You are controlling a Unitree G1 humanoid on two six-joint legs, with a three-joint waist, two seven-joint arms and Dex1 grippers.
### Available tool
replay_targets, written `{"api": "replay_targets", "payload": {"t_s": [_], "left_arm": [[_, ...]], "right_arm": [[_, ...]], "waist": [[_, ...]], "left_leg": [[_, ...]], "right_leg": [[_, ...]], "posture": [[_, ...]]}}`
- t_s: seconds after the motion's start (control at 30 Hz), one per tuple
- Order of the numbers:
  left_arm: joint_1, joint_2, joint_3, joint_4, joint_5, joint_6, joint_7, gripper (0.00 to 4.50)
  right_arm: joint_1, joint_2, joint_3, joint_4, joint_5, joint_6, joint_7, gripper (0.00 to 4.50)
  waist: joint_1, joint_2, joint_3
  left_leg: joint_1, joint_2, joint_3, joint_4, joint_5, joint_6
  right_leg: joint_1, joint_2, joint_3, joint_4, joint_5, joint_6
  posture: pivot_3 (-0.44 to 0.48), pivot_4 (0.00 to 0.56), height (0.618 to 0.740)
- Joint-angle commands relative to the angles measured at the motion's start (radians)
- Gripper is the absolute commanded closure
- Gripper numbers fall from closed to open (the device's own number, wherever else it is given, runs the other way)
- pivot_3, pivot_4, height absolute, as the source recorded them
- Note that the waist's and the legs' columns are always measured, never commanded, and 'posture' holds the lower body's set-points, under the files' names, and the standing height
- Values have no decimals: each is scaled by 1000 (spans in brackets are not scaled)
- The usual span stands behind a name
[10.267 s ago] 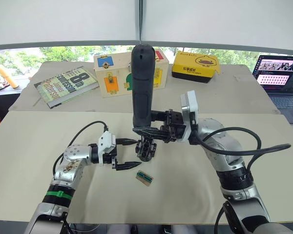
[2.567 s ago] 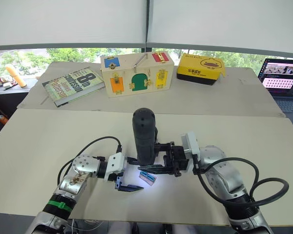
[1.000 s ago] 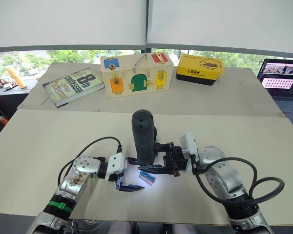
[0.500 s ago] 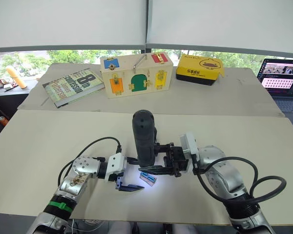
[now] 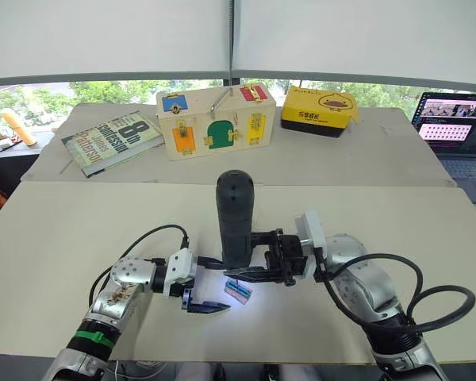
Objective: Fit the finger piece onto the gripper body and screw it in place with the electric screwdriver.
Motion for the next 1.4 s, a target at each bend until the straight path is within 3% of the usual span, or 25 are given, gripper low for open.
{"api": "replay_targets", "payload": {"t_s": [0.03,0.4,0.57,0.7,0.83,1.4], "left_arm": [[21,17,37,-31,-52,17,-18,30],[82,147,186,-230,-223,229,-13,30],[97,164,256,-294,-290,302,28,30],[93,172,255,-246,-201,268,76,30],[60,110,233,-162,-101,202,189,30],[-35,-139,43,11,95,86,334,30]], "right_arm": [[-36,7,-29,-81,62,12,-6,2603],[-92,-15,-87,-183,172,115,-68,2603],[-117,-34,-124,-219,224,153,-94,2603],[-132,-64,-159,-248,269,187,-113,2603],[-120,-101,-183,-275,304,217,-121,2603],[-61,-174,-222,-299,298,225,-143,2603]], "waist": [[-4,0,0],[-8,-1,2],[-5,-1,2],[-8,-1,3],[-5,-1,3],[10,-2,3]], "left_leg": [[0,0,0,0,0,0],[-2,0,0,0,0,0],[-3,0,0,0,0,0],[-2,0,0,0,0,0],[-2,0,0,0,0,0],[-2,-1,1,0,0,0]], "right_leg": [[0,0,0,0,0,0],[-3,-1,0,0,0,0],[-3,0,0,0,0,0],[-3,0,0,0,0,0],[-2,1,0,0,0,0],[-1,0,0,-1,0,0]], "posture": [[0,150,740],[0,150,740],[0,150,740],[0,150,740],[0,150,740],[0,150,740]]}}
